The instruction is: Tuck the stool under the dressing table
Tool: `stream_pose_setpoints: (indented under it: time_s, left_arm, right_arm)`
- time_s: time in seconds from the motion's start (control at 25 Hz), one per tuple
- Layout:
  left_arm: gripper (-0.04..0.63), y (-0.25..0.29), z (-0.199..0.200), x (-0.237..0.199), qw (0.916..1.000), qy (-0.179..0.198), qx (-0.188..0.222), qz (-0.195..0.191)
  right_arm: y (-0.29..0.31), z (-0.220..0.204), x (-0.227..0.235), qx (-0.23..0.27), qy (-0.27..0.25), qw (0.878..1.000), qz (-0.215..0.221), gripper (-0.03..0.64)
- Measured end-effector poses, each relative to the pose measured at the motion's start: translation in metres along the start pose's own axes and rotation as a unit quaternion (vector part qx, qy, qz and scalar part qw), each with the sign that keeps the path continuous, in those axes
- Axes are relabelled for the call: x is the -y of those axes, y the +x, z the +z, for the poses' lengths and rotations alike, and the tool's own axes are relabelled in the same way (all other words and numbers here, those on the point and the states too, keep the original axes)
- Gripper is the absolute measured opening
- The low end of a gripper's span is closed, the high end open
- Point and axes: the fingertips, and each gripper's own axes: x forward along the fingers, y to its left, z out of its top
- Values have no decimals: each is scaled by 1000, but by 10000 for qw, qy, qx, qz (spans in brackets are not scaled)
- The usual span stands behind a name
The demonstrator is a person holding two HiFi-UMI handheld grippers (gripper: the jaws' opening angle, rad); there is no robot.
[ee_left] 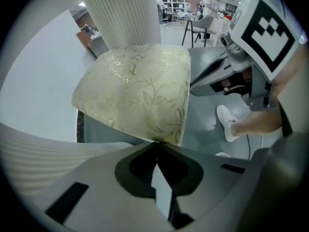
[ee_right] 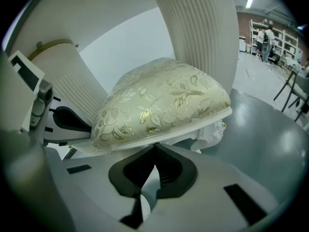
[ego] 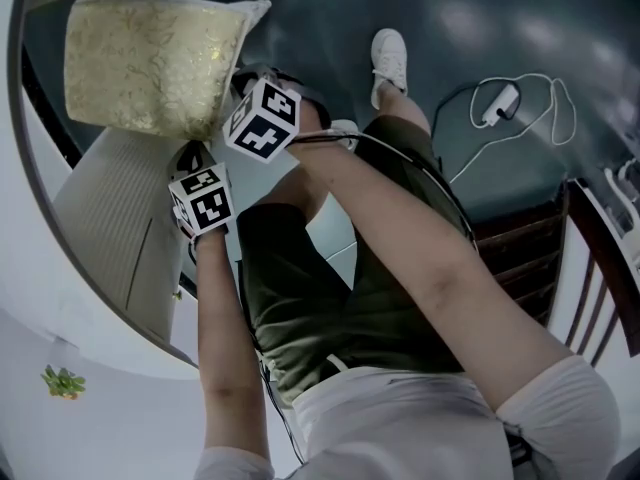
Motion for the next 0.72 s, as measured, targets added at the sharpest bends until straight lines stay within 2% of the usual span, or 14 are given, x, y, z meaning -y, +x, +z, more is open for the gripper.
stream_pose_setpoints:
  time_s: [0.72]
  left_arm:
    - [5, -2, 5, -20, 9991, -212, 241, 275]
  right_arm:
    - [42, 64, -10, 603, 49, 9978, 274, 9]
